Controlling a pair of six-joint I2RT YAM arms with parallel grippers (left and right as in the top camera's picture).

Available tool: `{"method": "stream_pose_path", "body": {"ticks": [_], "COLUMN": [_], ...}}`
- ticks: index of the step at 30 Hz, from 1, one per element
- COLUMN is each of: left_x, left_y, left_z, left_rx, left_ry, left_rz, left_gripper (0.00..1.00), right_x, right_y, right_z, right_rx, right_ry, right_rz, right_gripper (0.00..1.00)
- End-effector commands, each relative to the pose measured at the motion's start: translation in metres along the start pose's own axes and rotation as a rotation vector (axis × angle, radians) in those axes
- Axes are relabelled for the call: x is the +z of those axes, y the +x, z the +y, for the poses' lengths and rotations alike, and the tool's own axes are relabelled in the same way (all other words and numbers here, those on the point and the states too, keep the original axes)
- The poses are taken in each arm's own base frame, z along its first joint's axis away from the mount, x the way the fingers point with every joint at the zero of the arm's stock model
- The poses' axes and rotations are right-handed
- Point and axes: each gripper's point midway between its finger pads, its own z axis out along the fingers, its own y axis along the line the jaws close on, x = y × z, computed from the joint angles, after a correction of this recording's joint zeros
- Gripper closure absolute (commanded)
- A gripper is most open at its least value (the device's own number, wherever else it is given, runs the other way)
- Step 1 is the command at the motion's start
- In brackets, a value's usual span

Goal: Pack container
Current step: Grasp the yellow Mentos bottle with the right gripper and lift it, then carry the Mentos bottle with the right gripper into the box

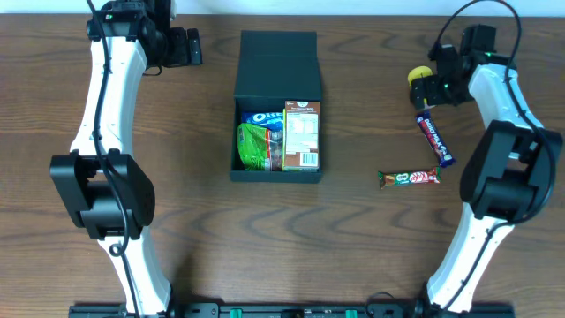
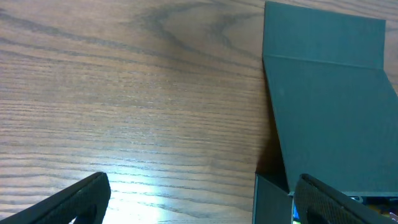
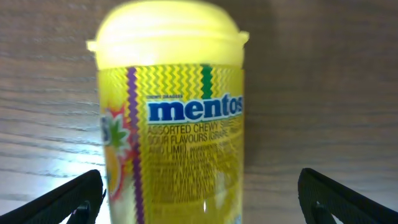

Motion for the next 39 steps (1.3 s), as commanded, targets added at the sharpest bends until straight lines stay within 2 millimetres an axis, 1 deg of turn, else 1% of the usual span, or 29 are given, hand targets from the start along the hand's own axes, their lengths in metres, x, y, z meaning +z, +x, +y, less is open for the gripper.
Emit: {"method": "stream_pose_path", "body": {"ticks": [1, 4, 7, 9, 11, 13, 15, 16, 22, 25, 26, 27, 28, 30, 32, 36, 37, 39], "left_x": [0.001, 0.001, 0.001, 0.001, 0.001, 0.001, 0.001, 0.001, 0.001, 0.001, 0.001, 0.001, 0.001, 0.001, 0.001, 0.001, 0.001, 0.001], "left_y": [0.002, 0.003, 0.003, 0.003, 0.003, 0.003, 0.003, 0.003, 0.003, 0.003, 0.003, 0.003, 0.003, 0.003, 0.003, 0.003, 0.003, 0.003], "left_z": [0.002, 0.002, 0.002, 0.002, 0.002, 0.002, 0.002, 0.002, 0.002, 0.002, 0.002, 0.002, 0.002, 0.002, 0.002, 0.002, 0.003, 0.002], "left_rx": [-0.012, -0.012, -0.012, -0.012, -0.012, -0.016, -0.016, -0.016, -0.019, -0.019, -0.019, -0.019, -0.019, -0.019, -0.019, -0.019, -0.019, -0.019], "left_ry": [-0.004, -0.005, -0.004, -0.004, -0.005, -0.005, -0.005, -0.005, -0.004, -0.004, -0.004, -0.004, -0.005, -0.005, -0.005, -0.005, -0.005, -0.005], "left_rz": [0.007, 0.008, 0.007, 0.007, 0.008, 0.008, 0.008, 0.008, 0.008, 0.008, 0.008, 0.008, 0.008, 0.008, 0.008, 0.009, 0.009, 0.008], "left_gripper": [0.04, 0.05, 0.04, 0.05, 0.05, 0.05, 0.05, 0.04, 0.05, 0.05, 0.05, 0.05, 0.05, 0.05, 0.05, 0.05, 0.05, 0.04], "right_x": [0.004, 0.008, 0.008, 0.008, 0.008, 0.008, 0.008, 0.008, 0.008, 0.005, 0.003, -0.001, -0.007, -0.022, -0.042, -0.087, -0.098, -0.118], "right_y": [-0.001, 0.001, -0.001, -0.003, -0.005, -0.008, -0.009, -0.01, -0.01, -0.014, -0.017, -0.021, -0.027, -0.043, -0.06, -0.094, -0.1, -0.11], "right_z": [0.003, 0.006, 0.006, 0.005, 0.004, 0.003, 0.003, 0.003, 0.004, 0.005, 0.006, 0.007, 0.01, 0.017, 0.023, 0.043, 0.05, 0.072], "right_rx": [-0.025, -0.027, -0.028, -0.029, -0.03, -0.032, -0.032, -0.032, -0.024, 0.009, 0.016, 0.016, 0.012, 0.003, -0.012, -0.06, -0.074, -0.112], "right_ry": [-0.016, -0.033, -0.033, -0.029, -0.026, -0.023, -0.022, -0.021, -0.022, -0.022, -0.025, -0.035, -0.051, -0.082, -0.102, -0.122, -0.125, -0.138], "right_rz": [-0.002, 0.004, -0.002, -0.012, -0.021, -0.031, -0.036, -0.038, -0.038, -0.043, -0.048, -0.058, -0.072, -0.111, -0.155, -0.232, -0.244, -0.259], "right_gripper": [0.01, 0.02, 0.05, 0.12, 0.23, 0.28, 0.38, 0.41, 0.48, 0.51, 0.54, 0.59, 0.66, 0.87, 0.99, 0.99, 0.99, 0.99]}}
